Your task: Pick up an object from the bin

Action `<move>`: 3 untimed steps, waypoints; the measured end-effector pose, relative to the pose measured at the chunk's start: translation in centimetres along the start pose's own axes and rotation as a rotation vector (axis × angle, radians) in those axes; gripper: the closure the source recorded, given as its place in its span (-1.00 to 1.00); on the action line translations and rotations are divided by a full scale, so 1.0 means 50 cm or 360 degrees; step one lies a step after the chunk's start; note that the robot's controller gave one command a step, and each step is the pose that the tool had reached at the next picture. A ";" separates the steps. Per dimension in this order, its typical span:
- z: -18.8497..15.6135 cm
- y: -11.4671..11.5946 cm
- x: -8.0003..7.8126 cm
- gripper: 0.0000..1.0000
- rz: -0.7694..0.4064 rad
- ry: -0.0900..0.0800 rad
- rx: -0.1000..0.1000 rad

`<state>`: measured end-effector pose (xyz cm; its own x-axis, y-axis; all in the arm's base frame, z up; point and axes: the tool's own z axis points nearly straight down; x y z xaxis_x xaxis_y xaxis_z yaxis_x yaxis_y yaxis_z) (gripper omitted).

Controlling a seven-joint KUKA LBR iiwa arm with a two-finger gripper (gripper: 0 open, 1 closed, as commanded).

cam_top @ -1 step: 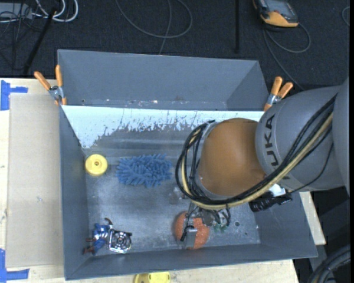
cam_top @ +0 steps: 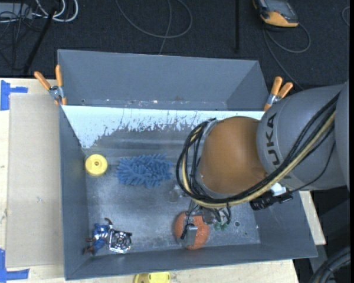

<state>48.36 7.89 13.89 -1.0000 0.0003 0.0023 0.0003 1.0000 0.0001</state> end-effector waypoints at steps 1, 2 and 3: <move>0.061 -0.053 0.004 -1.00 0.0064 -0.0003 -0.0001; 0.088 -0.069 -0.032 -1.00 -0.0054 -0.0001 0.0001; 0.110 -0.082 -0.009 -1.00 0.0154 -0.0002 -0.0001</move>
Offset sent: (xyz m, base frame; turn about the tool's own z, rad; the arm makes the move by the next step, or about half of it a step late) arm 0.0184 -0.0352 -0.0442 -0.0356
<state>48.79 3.79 8.37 -0.9953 0.0971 0.0010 0.0971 0.9953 0.0004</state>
